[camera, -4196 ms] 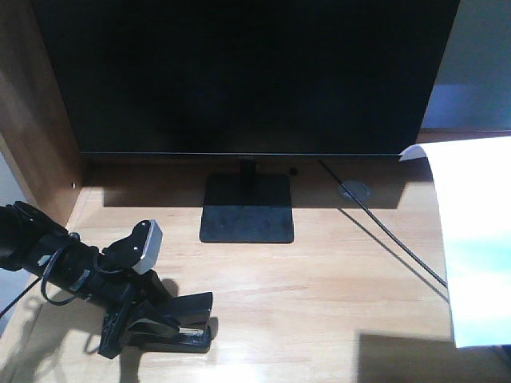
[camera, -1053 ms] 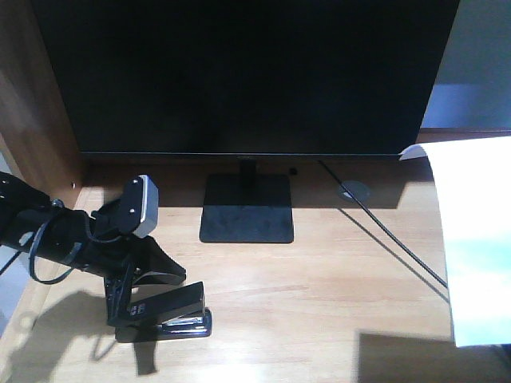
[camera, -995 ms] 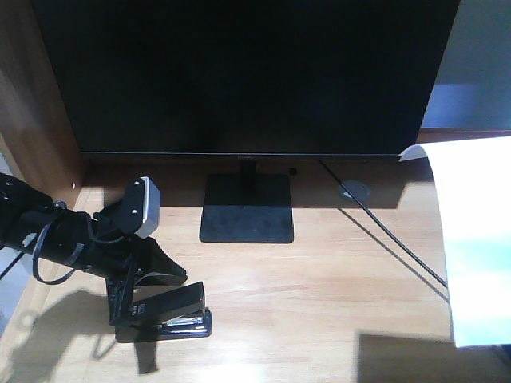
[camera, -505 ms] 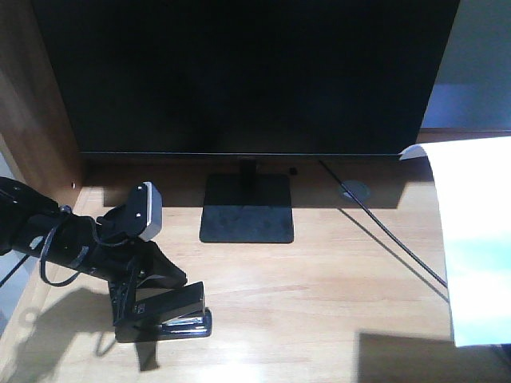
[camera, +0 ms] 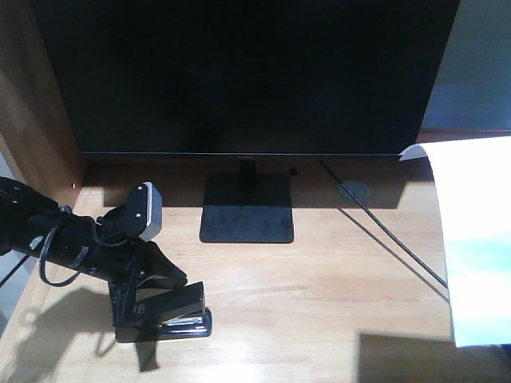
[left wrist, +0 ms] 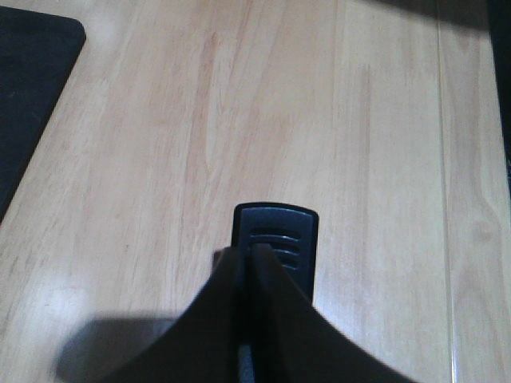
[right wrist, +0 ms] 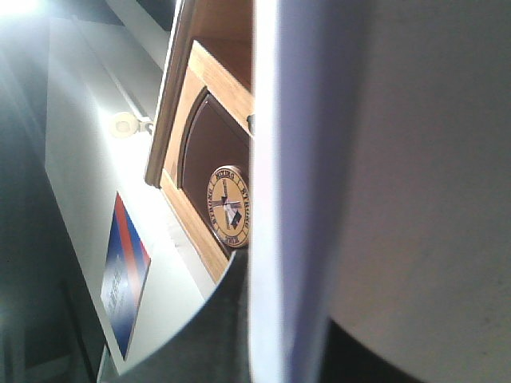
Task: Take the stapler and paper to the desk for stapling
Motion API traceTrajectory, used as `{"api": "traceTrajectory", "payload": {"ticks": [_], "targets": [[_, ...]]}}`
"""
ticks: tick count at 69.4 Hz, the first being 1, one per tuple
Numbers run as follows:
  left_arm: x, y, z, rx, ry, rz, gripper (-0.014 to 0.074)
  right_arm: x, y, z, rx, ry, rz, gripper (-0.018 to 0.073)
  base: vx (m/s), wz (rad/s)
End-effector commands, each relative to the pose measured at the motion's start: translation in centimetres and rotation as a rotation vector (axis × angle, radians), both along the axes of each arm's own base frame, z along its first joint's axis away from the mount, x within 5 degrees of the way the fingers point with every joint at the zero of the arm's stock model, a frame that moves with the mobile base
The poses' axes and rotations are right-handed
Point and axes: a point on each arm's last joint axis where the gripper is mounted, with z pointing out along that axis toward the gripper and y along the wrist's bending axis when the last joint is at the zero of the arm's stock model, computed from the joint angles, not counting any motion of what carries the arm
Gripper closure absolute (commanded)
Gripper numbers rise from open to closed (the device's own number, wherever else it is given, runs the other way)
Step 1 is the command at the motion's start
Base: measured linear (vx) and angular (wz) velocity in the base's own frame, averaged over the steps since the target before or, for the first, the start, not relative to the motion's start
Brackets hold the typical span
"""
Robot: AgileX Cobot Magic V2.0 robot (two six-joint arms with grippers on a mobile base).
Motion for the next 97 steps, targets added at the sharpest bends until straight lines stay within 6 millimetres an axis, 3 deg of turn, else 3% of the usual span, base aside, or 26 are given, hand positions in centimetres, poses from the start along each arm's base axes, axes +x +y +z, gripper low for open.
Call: {"api": "traceTrajectory", "payload": {"ticks": [1,97], "targets": [[0.00,-0.46,1.87,-0.067,-0.030,0.003,0.0603,-0.45,-0.04,1.15,0.007,-0.066,0.000,0.0565,0.00,0.00],[0.00,-0.46,1.87,-0.067,-0.029,0.004,0.0603,-0.42,-0.33,1.29,0.036,-0.079,-0.020,0.0565,0.00,0.00]]}}
